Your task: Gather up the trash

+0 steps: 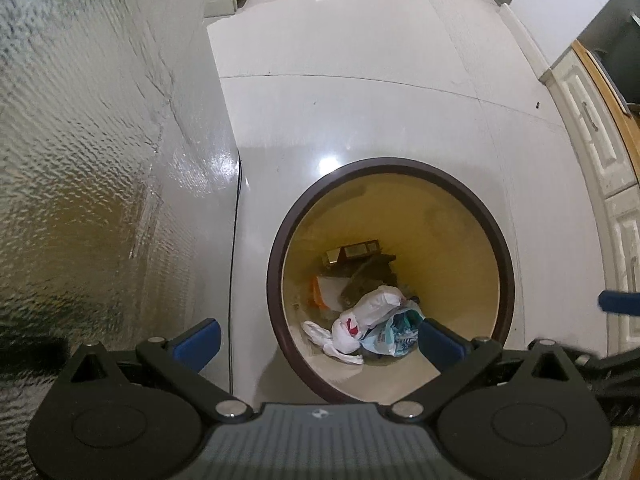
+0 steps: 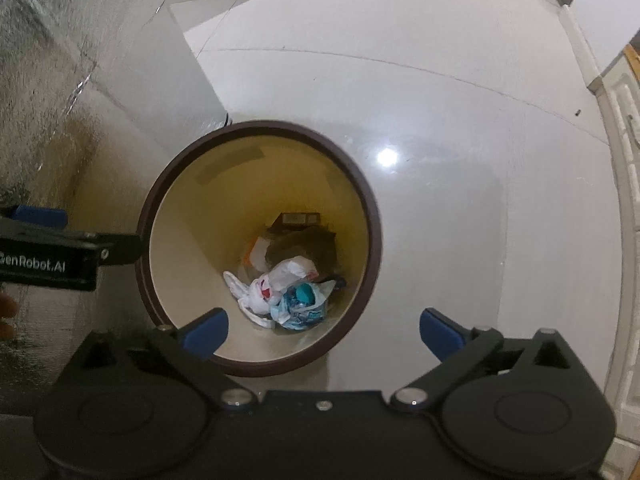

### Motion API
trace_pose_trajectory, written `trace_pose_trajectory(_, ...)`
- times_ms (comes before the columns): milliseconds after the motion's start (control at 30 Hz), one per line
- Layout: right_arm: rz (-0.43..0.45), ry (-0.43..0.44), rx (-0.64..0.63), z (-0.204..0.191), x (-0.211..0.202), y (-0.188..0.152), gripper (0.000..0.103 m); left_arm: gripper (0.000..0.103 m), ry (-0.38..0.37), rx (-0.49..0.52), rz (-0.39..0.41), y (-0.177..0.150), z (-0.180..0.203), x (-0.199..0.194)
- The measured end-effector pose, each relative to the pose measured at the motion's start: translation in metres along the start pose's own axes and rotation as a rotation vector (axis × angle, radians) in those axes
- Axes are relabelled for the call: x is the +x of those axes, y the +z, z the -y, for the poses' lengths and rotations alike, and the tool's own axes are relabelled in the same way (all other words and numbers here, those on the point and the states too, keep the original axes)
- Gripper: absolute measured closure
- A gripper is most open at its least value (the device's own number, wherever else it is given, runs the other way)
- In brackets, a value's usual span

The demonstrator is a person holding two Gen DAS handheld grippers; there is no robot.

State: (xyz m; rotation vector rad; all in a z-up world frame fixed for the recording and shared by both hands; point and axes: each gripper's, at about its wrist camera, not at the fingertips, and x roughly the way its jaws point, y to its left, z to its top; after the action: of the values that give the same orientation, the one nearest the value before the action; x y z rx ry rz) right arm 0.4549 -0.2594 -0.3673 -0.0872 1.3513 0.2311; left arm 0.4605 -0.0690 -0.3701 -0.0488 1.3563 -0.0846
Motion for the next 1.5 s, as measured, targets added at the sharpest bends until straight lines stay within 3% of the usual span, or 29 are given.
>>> trace_pose_trajectory(633,0.096,0.024,0.11,0.036,-0.059,-0.023,0.0,0.0,0.018,0.034,0.101,-0.027,0.006,-0.054)
trace_pose_trajectory(1000,0.188,0.048,0.081,0.04,-0.115,-0.04,0.0,0.0,0.012,0.05,0.215,-0.047,0.016,-0.119)
trace_pose_trajectory(1500,0.479,0.089,0.03,0.035,-0.236,-0.058,0.0,0.0,0.006,0.088,0.482,-0.083,0.039,-0.25)
